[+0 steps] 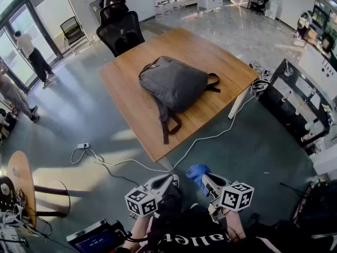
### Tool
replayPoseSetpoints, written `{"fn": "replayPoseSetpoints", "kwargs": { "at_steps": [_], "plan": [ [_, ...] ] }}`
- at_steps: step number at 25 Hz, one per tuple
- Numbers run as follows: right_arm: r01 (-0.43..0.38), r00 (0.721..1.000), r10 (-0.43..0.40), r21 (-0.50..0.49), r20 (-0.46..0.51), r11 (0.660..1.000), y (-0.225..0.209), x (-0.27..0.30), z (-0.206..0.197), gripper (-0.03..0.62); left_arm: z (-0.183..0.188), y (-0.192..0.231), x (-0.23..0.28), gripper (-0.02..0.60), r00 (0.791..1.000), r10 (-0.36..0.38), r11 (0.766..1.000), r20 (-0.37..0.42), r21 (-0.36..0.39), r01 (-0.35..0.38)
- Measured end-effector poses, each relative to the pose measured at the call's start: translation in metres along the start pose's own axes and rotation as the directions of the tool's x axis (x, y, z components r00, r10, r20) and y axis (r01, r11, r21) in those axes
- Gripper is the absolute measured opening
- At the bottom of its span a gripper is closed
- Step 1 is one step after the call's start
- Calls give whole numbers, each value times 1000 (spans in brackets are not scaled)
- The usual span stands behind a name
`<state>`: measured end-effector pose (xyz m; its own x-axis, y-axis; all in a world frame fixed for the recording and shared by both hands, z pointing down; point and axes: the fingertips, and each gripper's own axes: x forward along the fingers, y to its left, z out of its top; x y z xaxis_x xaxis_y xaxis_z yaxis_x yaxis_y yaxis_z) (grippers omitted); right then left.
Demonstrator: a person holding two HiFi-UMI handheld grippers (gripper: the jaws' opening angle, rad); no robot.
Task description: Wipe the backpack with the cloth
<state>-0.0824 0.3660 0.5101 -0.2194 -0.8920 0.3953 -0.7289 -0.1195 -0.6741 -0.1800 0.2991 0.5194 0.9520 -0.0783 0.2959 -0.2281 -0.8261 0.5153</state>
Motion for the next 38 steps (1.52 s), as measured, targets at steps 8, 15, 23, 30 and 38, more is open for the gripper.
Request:
{"fn": "replayPoseSetpoints", "kwargs": {
  "at_steps": [8, 15, 23, 30, 38],
  "plan": [
    [-6, 1000, 7, -32, 18, 999, 10, 105, 73, 31, 95, 95, 34, 0, 999, -24, 998, 24, 56, 22],
    [2, 1000, -1, -79, 14, 997, 20, 175, 125, 31, 134, 146, 52, 0, 998, -59, 997, 14, 57, 58],
    [0, 999, -6, -115, -51, 993, 5, 218, 156, 31, 154, 180, 74, 0, 999, -33, 999, 23, 13, 33],
    [-65, 982, 36, -156, -185, 986, -31, 248, 175, 31, 171, 201, 108, 0, 995, 73, 997, 70, -34, -71],
    [-169, 937, 87, -221, -339, 960, -87, 270, 213, 31, 189, 204, 161, -1, 969, 212, 975, 128, -98, -201]
  ]
}}
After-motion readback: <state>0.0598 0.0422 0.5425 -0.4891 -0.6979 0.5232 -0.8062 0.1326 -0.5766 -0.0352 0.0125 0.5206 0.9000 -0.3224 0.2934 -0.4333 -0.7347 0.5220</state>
